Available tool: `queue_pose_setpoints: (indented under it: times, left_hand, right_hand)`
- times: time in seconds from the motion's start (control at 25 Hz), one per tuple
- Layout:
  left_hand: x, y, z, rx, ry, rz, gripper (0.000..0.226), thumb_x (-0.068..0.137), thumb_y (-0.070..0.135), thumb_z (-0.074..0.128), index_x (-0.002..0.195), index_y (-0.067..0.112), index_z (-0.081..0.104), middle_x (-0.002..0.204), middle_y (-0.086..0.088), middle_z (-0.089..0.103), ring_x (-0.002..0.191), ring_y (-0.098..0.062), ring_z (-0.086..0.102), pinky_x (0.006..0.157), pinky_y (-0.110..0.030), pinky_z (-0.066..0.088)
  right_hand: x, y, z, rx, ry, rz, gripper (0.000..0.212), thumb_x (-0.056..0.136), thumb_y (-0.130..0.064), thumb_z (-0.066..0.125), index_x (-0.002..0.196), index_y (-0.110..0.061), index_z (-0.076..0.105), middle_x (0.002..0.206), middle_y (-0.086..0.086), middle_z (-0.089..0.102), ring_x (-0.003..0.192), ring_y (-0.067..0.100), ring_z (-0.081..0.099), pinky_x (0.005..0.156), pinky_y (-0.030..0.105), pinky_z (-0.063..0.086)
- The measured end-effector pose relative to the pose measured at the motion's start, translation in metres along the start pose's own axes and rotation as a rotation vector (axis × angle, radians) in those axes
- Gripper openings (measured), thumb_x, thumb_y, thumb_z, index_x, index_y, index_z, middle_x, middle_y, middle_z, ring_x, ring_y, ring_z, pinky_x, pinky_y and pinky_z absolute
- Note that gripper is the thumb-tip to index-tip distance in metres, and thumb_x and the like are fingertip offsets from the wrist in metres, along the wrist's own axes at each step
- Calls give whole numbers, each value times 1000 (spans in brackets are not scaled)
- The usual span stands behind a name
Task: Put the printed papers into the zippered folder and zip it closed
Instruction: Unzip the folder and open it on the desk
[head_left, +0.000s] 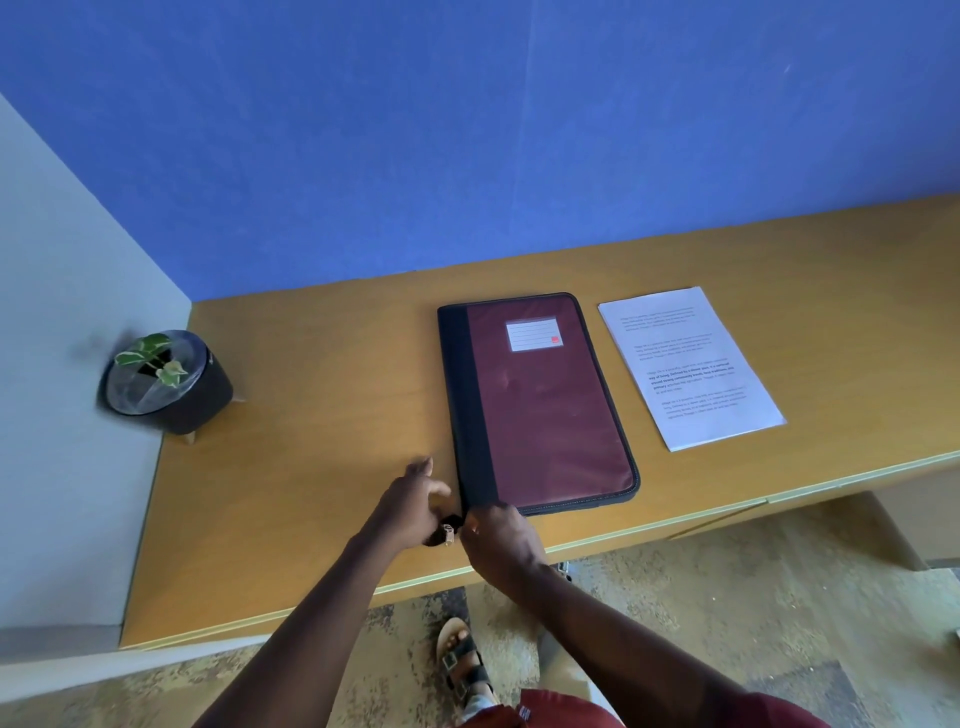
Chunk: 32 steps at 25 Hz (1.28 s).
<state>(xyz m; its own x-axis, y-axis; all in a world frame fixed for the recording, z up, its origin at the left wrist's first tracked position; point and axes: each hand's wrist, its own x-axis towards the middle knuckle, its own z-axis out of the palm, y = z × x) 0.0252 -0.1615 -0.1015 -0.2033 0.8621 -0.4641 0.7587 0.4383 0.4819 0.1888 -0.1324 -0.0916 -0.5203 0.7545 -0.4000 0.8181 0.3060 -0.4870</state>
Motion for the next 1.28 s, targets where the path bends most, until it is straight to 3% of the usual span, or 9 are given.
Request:
queue_pose_setpoints:
  times: [0.12,0.24,0.36,0.6,0.88,1.12,1.28]
  left_hand:
    - [5,12,1,-8,92,2,53,94,14,61,145,13,47,162,-7,26,137,-28,46,103,-34,47]
    - [14,27,7,-20,142,20,67,96,23,61,154,11,30,163,-7,24,147,-25,31,117,-35,33]
    - [25,42,10,-3,166,23,75,98,27,58,158,13,15,165,-7,14,149,-25,26,116,-37,35]
    - [52,66,9,16,218,23,88,97,26,59,158,17,-3,166,-6,-6,153,-25,2,107,-37,46]
    - [86,87,0,30,219,-16,89,97,27,59,158,16,-5,165,-13,-9,153,-32,-6,118,-40,33]
    - [116,101,-9,70,226,-60,89,97,31,59,158,15,-4,165,-14,-11,152,-35,-11,123,-44,13]
    - [130,110,-13,92,241,-59,88,96,32,60,157,13,0,165,-14,-11,151,-35,-11,123,-43,8]
  right_hand:
    - [5,11,-9,-36,63,0,26,94,-22,49,85,-13,71,80,7,72,65,22,65,57,29,53]
    - [15,24,-26,-61,159,-5,22,94,-24,53,87,-14,71,84,4,72,63,17,57,56,25,46]
    - [29,43,-46,-43,220,-45,20,94,-22,52,95,-14,70,97,4,68,86,20,60,72,33,55]
    - [58,86,-85,-86,261,69,32,87,-15,50,117,-15,60,118,6,55,106,31,48,85,39,46]
    - [93,126,-123,-109,302,152,38,91,-25,56,128,-18,51,130,6,48,114,30,46,91,43,46]
    - [125,137,-150,28,247,195,53,88,-13,59,138,-14,45,132,10,49,115,31,51,95,41,49]
    - [136,143,-162,91,183,168,61,81,-11,65,138,-13,44,126,11,51,112,30,53,90,40,51]
